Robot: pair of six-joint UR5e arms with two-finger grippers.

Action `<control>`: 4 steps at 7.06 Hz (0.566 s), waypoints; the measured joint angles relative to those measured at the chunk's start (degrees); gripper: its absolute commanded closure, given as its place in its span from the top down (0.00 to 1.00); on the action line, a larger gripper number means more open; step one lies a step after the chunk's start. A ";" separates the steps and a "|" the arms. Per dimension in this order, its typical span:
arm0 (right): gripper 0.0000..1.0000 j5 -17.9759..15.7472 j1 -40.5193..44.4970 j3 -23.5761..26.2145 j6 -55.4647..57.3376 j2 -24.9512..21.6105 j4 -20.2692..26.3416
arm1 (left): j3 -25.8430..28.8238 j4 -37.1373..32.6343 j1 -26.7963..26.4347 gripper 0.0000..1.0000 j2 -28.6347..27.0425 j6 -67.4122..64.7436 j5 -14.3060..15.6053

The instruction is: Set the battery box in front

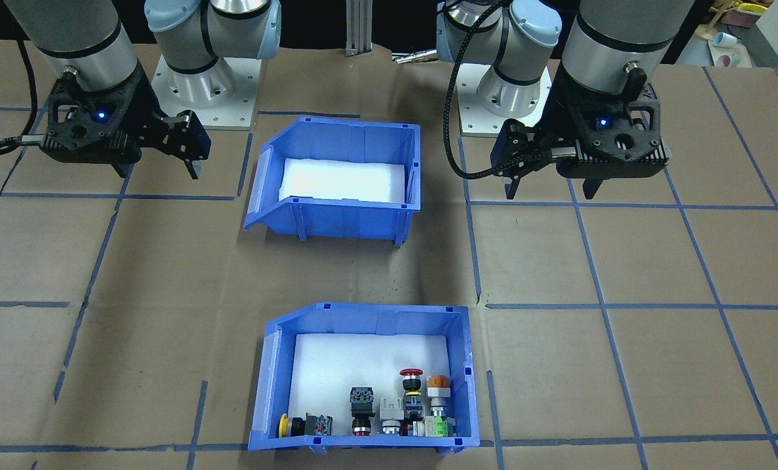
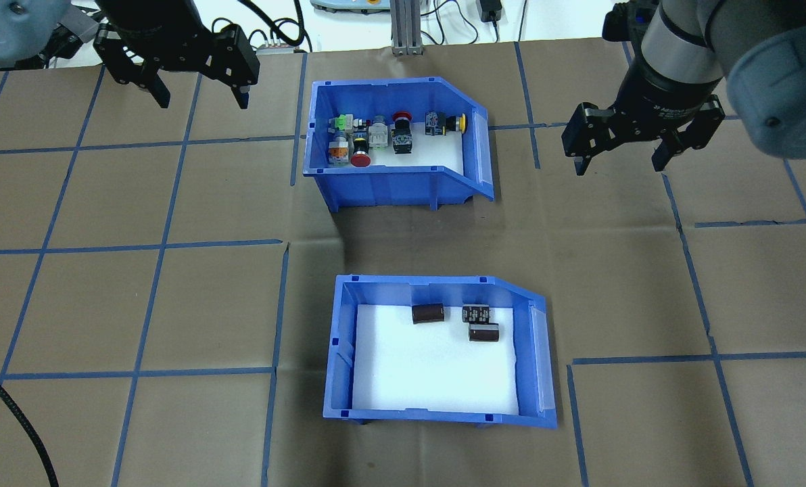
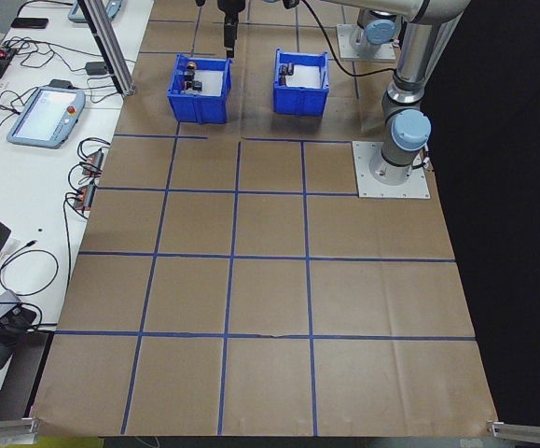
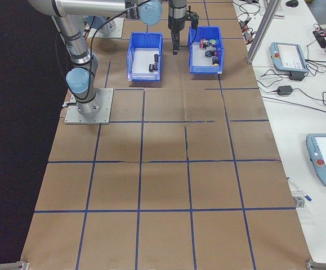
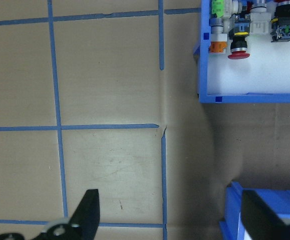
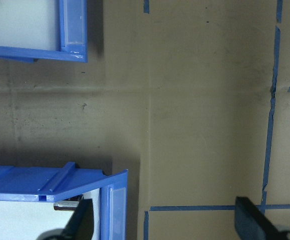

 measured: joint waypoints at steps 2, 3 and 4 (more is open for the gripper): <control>1.00 -0.53 0.07 -0.65 0.06 0.25 -0.14 | -0.09 0.00 -0.06 0.99 -0.05 -0.11 -0.08; 1.00 -0.42 0.08 -0.79 0.06 0.36 -0.21 | -0.36 0.00 -0.13 0.99 -0.12 -0.41 -0.31; 1.00 -0.18 0.09 -0.86 0.03 0.50 -0.25 | -0.78 -0.02 -0.19 0.99 -0.35 -1.00 -2.83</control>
